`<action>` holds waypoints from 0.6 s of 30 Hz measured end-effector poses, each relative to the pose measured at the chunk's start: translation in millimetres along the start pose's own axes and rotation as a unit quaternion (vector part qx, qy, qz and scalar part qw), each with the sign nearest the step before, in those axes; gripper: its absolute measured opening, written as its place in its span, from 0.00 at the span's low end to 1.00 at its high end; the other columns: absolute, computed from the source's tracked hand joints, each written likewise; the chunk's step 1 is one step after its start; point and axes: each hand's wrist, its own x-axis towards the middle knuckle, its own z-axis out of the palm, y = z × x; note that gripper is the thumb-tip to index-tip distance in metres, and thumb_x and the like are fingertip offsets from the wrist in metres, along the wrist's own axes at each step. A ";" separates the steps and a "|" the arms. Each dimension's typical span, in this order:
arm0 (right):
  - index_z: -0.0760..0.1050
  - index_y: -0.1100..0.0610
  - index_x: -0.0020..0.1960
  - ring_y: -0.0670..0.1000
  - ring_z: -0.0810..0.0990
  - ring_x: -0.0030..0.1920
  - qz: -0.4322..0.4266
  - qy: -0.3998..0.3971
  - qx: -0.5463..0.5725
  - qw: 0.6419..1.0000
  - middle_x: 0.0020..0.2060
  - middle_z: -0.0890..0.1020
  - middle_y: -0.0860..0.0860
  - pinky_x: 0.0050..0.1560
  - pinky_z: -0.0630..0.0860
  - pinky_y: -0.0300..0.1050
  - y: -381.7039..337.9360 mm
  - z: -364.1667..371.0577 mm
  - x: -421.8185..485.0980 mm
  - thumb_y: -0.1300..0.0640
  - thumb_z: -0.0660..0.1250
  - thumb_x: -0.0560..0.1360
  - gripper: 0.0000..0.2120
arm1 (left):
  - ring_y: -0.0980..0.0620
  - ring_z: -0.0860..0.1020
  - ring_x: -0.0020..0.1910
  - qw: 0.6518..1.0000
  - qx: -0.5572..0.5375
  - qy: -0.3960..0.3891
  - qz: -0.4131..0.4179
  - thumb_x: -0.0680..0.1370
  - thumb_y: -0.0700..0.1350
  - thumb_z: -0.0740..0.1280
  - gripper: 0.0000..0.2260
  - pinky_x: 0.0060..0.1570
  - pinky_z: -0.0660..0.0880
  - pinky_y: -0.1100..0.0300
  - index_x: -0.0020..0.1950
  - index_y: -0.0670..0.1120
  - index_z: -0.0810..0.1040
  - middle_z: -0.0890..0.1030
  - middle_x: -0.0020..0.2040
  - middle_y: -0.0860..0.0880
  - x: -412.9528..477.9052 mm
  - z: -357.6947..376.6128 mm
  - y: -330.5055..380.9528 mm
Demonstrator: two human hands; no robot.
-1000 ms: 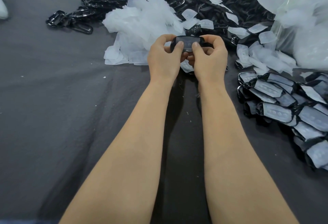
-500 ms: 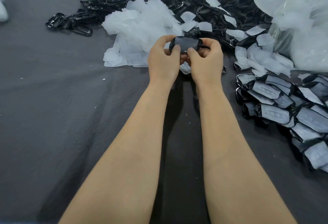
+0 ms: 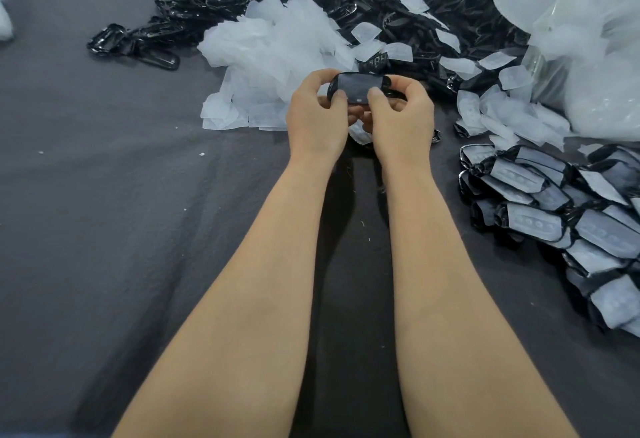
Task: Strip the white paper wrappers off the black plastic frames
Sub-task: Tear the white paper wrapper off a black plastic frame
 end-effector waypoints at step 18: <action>0.73 0.56 0.49 0.57 0.82 0.45 -0.016 0.010 -0.003 1.000 0.43 0.82 0.58 0.53 0.78 0.58 1.2 -3.9 0.6 0.61 0.65 0.76 0.03 | 0.55 0.81 0.31 1.000 0.005 0.011 0.003 0.79 0.39 0.61 0.03 0.32 0.76 0.66 0.50 0.46 0.73 0.82 0.42 0.43 -5.8 0.4 4.5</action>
